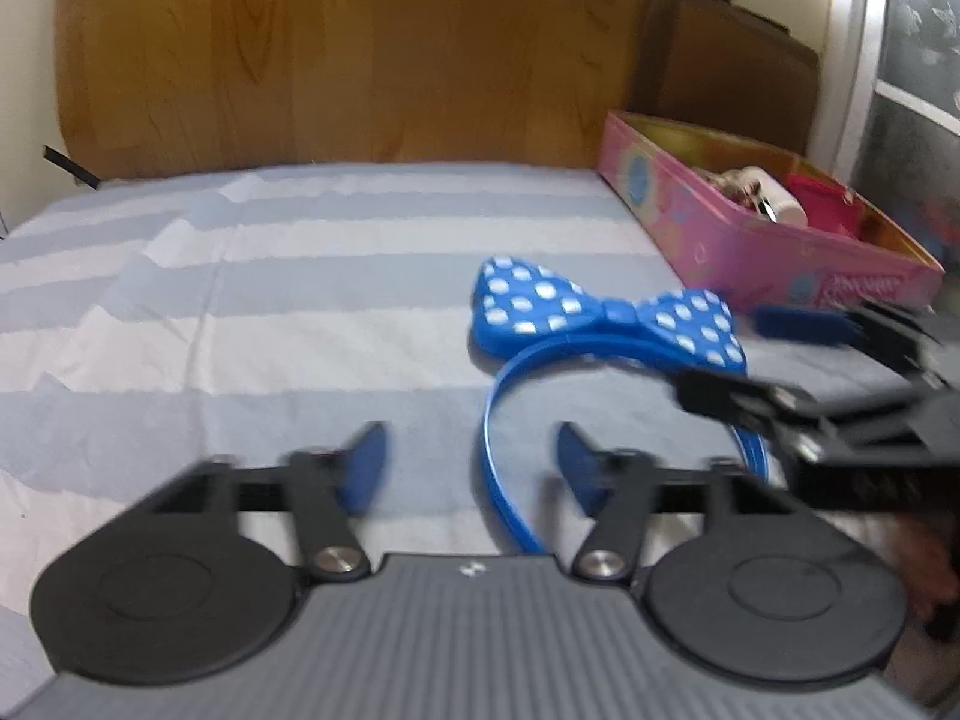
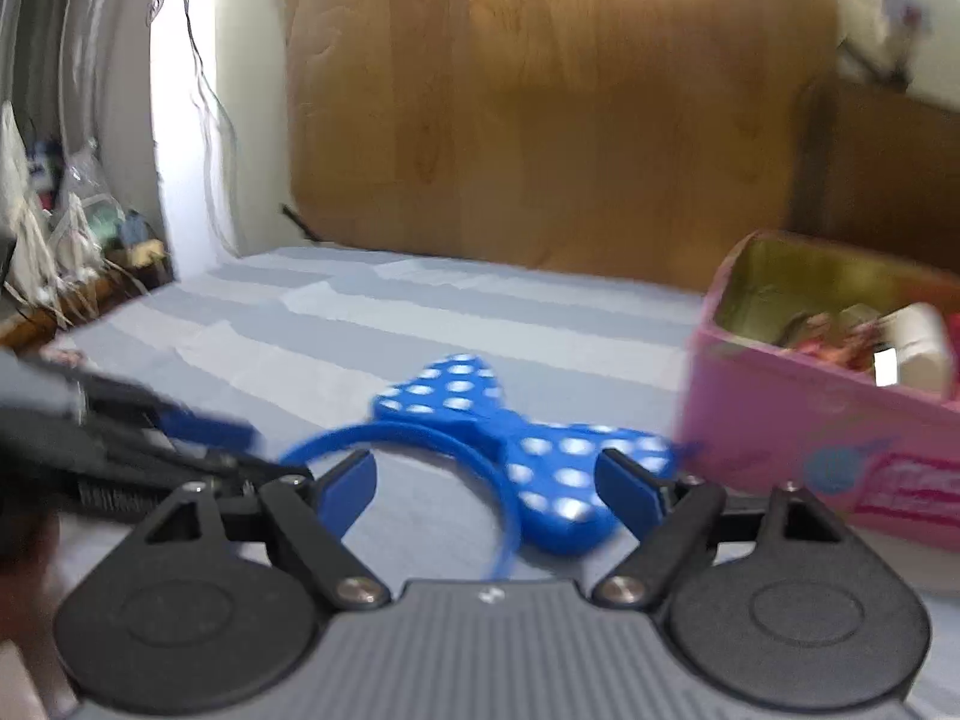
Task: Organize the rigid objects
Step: 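Close the left gripper on the headband band and lift it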
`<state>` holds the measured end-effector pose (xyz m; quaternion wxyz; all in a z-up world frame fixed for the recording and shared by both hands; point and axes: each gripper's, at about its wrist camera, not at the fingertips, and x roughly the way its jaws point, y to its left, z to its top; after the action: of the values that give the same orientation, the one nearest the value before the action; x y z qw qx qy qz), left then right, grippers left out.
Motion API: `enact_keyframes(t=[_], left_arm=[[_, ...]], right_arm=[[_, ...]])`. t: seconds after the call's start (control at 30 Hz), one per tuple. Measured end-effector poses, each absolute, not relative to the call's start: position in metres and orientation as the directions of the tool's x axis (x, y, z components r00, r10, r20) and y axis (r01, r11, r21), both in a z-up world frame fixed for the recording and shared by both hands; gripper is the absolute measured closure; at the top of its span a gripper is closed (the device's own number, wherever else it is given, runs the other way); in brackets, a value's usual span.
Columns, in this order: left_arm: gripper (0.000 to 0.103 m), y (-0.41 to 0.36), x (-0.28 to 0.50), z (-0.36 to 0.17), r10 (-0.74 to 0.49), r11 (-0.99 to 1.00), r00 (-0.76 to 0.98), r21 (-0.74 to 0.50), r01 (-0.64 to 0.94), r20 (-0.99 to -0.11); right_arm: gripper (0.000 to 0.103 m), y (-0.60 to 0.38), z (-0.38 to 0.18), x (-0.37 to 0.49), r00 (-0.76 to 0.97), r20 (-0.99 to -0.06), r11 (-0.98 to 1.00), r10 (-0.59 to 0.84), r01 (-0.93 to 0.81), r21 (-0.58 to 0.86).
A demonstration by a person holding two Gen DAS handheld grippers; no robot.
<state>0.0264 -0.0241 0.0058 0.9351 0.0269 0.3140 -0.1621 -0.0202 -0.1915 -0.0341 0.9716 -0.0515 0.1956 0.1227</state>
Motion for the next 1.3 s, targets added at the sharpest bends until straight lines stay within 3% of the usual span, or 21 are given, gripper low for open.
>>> enact_keyframes(t=[0.1,0.2,0.27,0.33,0.5,0.6,0.67,0.7,0.77,0.83,0.87,0.9,0.93,1.07,1.3], left_arm=[[0.038,-0.03,0.03,0.005,-0.284,0.943,0.757,-0.03,0.33,-0.589],[0.059,-0.037,0.032,0.0,-0.292,0.937,0.745,-0.024,0.349,-0.6],[0.068,-0.041,0.028,-0.001,-0.291,0.933,0.753,-0.002,0.359,-0.59],[0.08,-0.045,0.024,-0.001,-0.302,0.926,0.751,0.007,0.378,-0.588],[0.082,-0.045,0.015,-0.002,-0.329,0.917,0.74,-0.011,0.399,-0.587],[0.08,-0.045,0.016,-0.003,-0.327,0.918,0.74,-0.013,0.396,-0.587],[0.071,-0.045,0.017,-0.002,-0.315,0.925,0.745,-0.017,0.379,-0.588],[0.058,-0.044,0.018,-0.002,-0.302,0.931,0.753,-0.012,0.364,-0.584],[0.056,-0.043,0.021,-0.002,-0.291,0.936,0.765,-0.004,0.353,-0.575],[0.064,-0.043,0.024,-0.005,-0.298,0.932,0.761,-0.004,0.362,-0.577],[0.072,-0.043,0.022,-0.006,-0.299,0.93,0.768,0.007,0.367,-0.566],[0.09,-0.045,0.02,-0.006,-0.309,0.923,0.768,0.017,0.384,-0.561],[0.095,-0.047,0.018,-0.005,-0.319,0.917,0.764,0.02,0.398,-0.561],[0.097,-0.046,0.011,0.002,-0.323,0.919,0.78,0.022,0.395,-0.536],[0.097,-0.044,0.002,0.035,-0.341,0.924,0.832,0.007,0.383,-0.437]], right_arm=[[0.021,-0.206,-0.036,-0.031,0.896,-0.406,0.978,0.183,-0.207,-0.016],[0.03,-0.217,-0.04,-0.033,0.873,-0.454,0.983,0.18,-0.173,0.058],[0.033,-0.219,-0.043,-0.033,0.863,-0.467,0.982,0.191,-0.165,0.096],[0.044,-0.218,-0.045,-0.033,0.859,-0.472,0.98,0.198,-0.17,0.102],[0.056,-0.2,-0.049,-0.029,0.865,-0.479,0.986,0.15,-0.169,0.004],[0.057,-0.197,-0.05,-0.03,0.867,-0.477,0.985,0.141,-0.17,-0.018],[0.057,-0.196,-0.05,-0.03,0.868,-0.476,0.985,0.14,-0.17,-0.02],[0.057,-0.196,-0.05,-0.029,0.869,-0.475,0.985,0.139,-0.17,-0.022],[0.063,-0.195,-0.05,-0.03,0.871,-0.475,0.986,0.129,-0.164,-0.034],[0.086,-0.195,-0.051,-0.031,0.873,-0.471,0.984,0.126,-0.17,-0.052],[0.088,-0.194,-0.051,-0.032,0.872,-0.47,0.981,0.135,-0.183,-0.058],[0.09,-0.191,-0.052,-0.032,0.875,-0.468,0.98,0.127,-0.183,-0.075],[0.092,-0.19,-0.052,-0.032,0.876,-0.466,0.979,0.122,-0.184,-0.089],[0.096,-0.19,-0.048,-0.033,0.893,-0.438,0.982,0.105,-0.163,-0.097],[0.097,-0.187,-0.024,-0.042,0.946,-0.311,0.976,0.094,-0.149,-0.158]])
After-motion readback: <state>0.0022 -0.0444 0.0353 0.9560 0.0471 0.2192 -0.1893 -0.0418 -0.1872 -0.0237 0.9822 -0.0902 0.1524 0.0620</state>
